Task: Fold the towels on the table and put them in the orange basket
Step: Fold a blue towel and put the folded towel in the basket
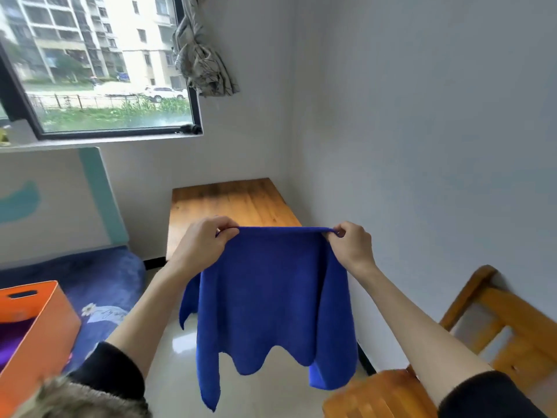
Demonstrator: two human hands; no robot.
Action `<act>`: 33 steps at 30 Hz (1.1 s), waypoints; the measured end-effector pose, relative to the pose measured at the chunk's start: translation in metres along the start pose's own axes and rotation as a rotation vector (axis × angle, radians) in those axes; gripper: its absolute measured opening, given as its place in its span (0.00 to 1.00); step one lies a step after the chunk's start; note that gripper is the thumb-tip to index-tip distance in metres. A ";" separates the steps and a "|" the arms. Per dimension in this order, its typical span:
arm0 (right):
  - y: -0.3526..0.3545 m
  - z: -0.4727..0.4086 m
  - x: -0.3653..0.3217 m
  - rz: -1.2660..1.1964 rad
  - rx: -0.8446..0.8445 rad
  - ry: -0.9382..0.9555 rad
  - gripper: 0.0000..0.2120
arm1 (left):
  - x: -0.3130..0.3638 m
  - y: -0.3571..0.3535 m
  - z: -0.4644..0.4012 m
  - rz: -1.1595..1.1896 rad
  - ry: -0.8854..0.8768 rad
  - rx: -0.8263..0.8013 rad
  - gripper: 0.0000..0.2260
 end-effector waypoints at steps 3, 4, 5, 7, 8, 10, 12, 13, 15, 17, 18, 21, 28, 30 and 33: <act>-0.031 -0.047 0.001 -0.042 -0.043 -0.009 0.17 | -0.024 0.016 -0.039 -0.030 0.052 0.069 0.07; -0.041 -0.062 0.003 -0.055 -0.061 -0.011 0.19 | -0.032 0.019 -0.052 -0.045 0.066 0.084 0.07; -0.052 -0.076 0.004 -0.064 -0.081 -0.009 0.19 | -0.040 0.021 -0.064 -0.059 0.081 0.095 0.07; -0.072 -0.101 0.003 -0.079 -0.110 0.002 0.21 | -0.053 0.023 -0.088 -0.077 0.108 0.110 0.07; -0.081 -0.113 0.003 -0.081 -0.116 0.008 0.23 | -0.059 0.023 -0.099 -0.080 0.121 0.115 0.07; -0.097 -0.136 0.004 -0.077 -0.123 0.008 0.27 | -0.072 0.026 -0.121 -0.085 0.147 0.136 0.06; -0.113 -0.160 0.008 -0.062 -0.128 0.014 0.28 | -0.085 0.030 -0.143 -0.089 0.173 0.168 0.06; -0.120 -0.173 0.010 -0.053 -0.129 0.025 0.27 | -0.093 0.031 -0.155 -0.086 0.188 0.181 0.06; -0.136 -0.201 0.014 -0.046 -0.133 0.060 0.23 | -0.110 0.032 -0.180 -0.075 0.218 0.203 0.05; -0.156 -0.228 0.020 -0.026 -0.142 0.095 0.16 | -0.133 0.032 -0.208 -0.064 0.253 0.214 0.06; -0.167 -0.242 0.023 -0.009 -0.142 0.111 0.13 | -0.146 0.030 -0.223 -0.058 0.267 0.211 0.07; -0.205 -0.279 0.034 0.007 -0.132 0.112 0.10 | -0.181 0.018 -0.271 -0.065 0.275 0.162 0.06; -0.290 -0.357 0.051 -0.052 -0.130 -0.053 0.09 | -0.253 -0.011 -0.369 -0.114 0.332 0.008 0.06; -0.303 -0.378 0.053 -0.027 -0.094 -0.074 0.08 | -0.269 -0.012 -0.394 -0.117 0.357 0.016 0.05; -0.316 -0.408 0.058 0.132 -0.081 -0.046 0.08 | -0.288 -0.011 -0.427 -0.137 0.380 0.022 0.05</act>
Point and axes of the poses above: each hand's wrist, its own z-axis away from the middle knuckle, its own y-axis out of the back of the hand, x = y × z, the point moved 9 cm from there along -z, towards the middle knuckle, and after that the axes turned 11 degrees about y, right-handed, at the moved point
